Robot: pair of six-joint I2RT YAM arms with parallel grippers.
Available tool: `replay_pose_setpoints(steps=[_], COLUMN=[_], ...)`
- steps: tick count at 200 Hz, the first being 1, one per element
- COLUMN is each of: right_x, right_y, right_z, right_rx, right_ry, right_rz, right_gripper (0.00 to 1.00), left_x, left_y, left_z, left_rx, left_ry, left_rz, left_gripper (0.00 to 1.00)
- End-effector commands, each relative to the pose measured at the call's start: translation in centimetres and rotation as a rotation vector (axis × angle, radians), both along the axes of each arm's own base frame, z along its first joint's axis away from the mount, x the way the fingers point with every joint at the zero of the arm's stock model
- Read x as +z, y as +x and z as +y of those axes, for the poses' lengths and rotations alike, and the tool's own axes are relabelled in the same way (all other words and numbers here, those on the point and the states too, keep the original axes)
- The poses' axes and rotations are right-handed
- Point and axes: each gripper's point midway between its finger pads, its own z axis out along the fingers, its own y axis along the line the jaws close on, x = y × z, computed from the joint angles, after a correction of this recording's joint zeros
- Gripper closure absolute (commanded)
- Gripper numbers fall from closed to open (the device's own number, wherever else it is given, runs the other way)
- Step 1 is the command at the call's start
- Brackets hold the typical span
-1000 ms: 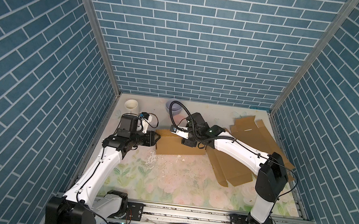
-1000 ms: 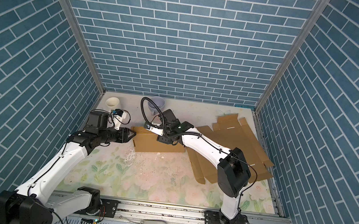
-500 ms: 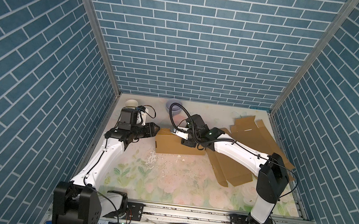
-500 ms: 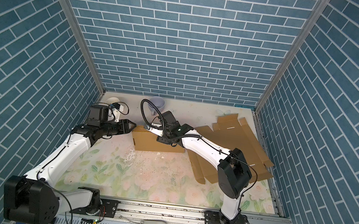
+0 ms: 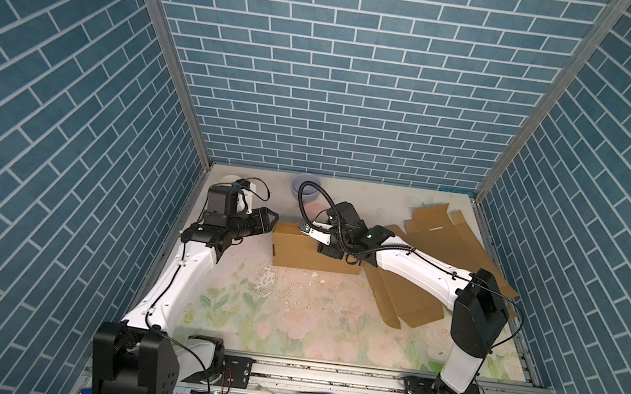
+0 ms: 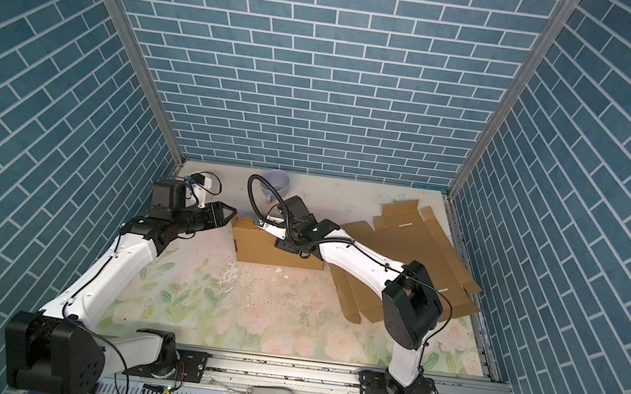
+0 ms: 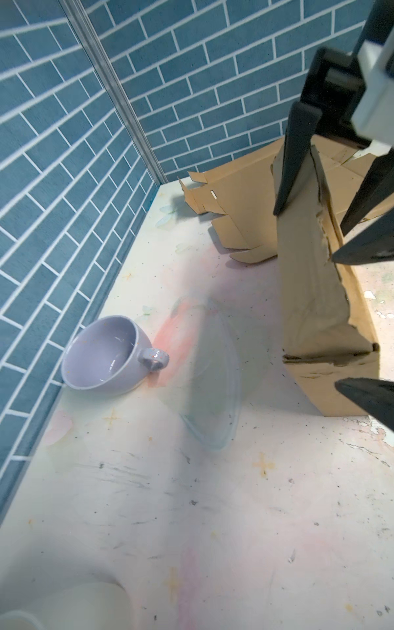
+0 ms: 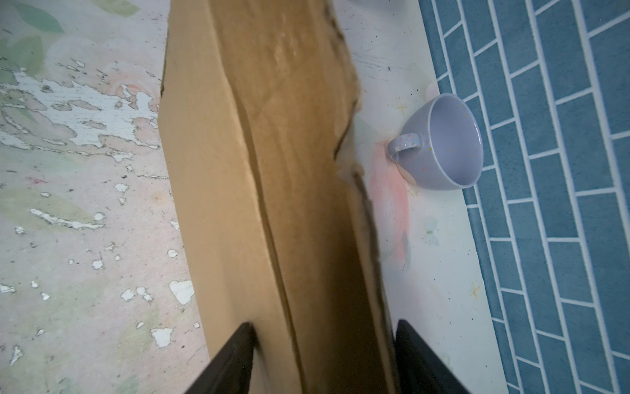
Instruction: Fold the paper box
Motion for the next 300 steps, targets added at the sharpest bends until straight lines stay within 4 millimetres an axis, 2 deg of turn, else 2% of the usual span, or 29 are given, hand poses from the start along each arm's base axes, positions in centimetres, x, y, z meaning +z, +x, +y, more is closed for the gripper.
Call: replay_pose_setpoints(steps=[1,23,43,71,98,134,158,187,208,226,251,265,281,300], right_x=[-4.4,-4.6,-4.6,-4.7,-4.7,-4.2,-1.5,4.5,8.1,9.1,7.7,6.5,5.5,5.0], right_y=[-2.2,-2.3,-2.2,-2.2,-2.1,-2.0,-1.6,-0.6,1.1,2.4,3.1,2.5,1.5,1.0], right_z=[-1.9,-1.9,-2.0,-2.0,-1.9,-1.6,-1.2,-1.1,-3.0,-6.0,-12.0,-14.0,-14.2,-13.8], right_rx=[-0.008,-0.010,-0.014,-0.015,-0.014,-0.022,-0.052,-0.138,-0.302,-0.513,-0.875,-0.999,-1.028,-1.009], right_ry=[-0.115,-0.118,-0.121,-0.123,-0.120,-0.111,-0.025,0.203,0.355,0.444,0.516,0.555,0.579,0.578], right_rz=[0.117,0.118,0.114,0.115,0.116,0.114,0.100,0.104,0.136,0.221,0.450,0.636,0.830,0.914], right_gripper=[0.36,0.37,0.37,0.37,0.37,0.34,0.25,0.16,0.17,0.23,0.30,0.32,0.35,0.37], left_x=[0.7,-1.3,-2.8,-5.1,-8.4,-11.2,-11.5,-11.4,-11.3,-11.2,-10.9,-10.9,-10.8,-10.8], left_y=[1.2,2.1,2.0,0.1,-2.4,-2.5,-2.6,-2.8,-2.8,-2.7,-2.7,-2.8,-2.8,-2.8], left_z=[0.0,-0.1,-0.2,-0.1,0.2,0.2,0.1,0.3,0.3,0.2,0.3,0.2,0.3,0.2], left_rx=[-0.003,-0.011,-0.024,-0.046,-0.038,-0.026,-0.029,-0.030,-0.027,-0.028,-0.029,-0.032,-0.031,-0.033], left_ry=[-0.012,0.001,0.011,0.034,0.040,0.030,0.030,0.040,0.039,0.037,0.041,0.041,0.042,0.041], left_rz=[-0.020,0.023,0.054,0.112,0.174,0.224,0.237,0.229,0.224,0.218,0.209,0.211,0.209,0.206], left_gripper=[0.46,0.47,0.48,0.50,0.51,0.55,0.57,0.58,0.58,0.58,0.59,0.59,0.59,0.59])
